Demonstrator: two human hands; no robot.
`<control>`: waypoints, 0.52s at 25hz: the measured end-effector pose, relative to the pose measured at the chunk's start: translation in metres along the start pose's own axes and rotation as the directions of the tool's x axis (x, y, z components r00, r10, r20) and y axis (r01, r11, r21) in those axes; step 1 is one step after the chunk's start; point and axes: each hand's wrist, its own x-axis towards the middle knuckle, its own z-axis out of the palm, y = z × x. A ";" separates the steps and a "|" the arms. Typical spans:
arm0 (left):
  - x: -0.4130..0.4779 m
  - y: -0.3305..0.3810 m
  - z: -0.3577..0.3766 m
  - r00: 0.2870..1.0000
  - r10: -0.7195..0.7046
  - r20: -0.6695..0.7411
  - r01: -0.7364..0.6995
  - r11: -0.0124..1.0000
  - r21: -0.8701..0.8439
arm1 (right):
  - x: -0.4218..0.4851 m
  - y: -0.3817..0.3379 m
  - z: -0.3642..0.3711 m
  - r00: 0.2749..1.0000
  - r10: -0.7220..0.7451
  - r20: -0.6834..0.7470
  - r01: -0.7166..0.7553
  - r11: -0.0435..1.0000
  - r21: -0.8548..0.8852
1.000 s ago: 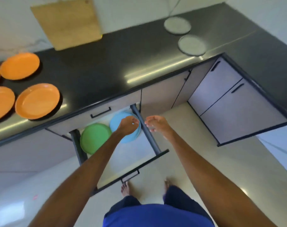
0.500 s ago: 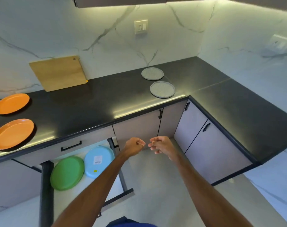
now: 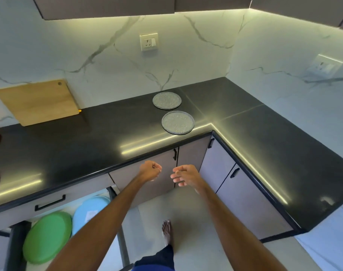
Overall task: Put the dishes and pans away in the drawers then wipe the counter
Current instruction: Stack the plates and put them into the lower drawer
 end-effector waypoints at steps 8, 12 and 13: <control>0.170 0.049 0.004 0.997 -0.074 -0.016 0.075 0.996 0.056 | 0.160 -0.038 -0.078 0.998 0.049 -0.049 -0.054 0.993 -0.104; 0.213 0.060 0.008 0.991 -0.124 0.044 0.119 0.988 0.096 | 0.227 -0.041 -0.104 0.989 -0.025 -0.149 -0.037 0.916 -0.399; 0.222 0.061 0.011 0.987 -0.150 0.064 0.142 0.984 0.108 | 0.241 -0.044 -0.108 0.989 -0.045 -0.141 -0.031 0.869 -0.494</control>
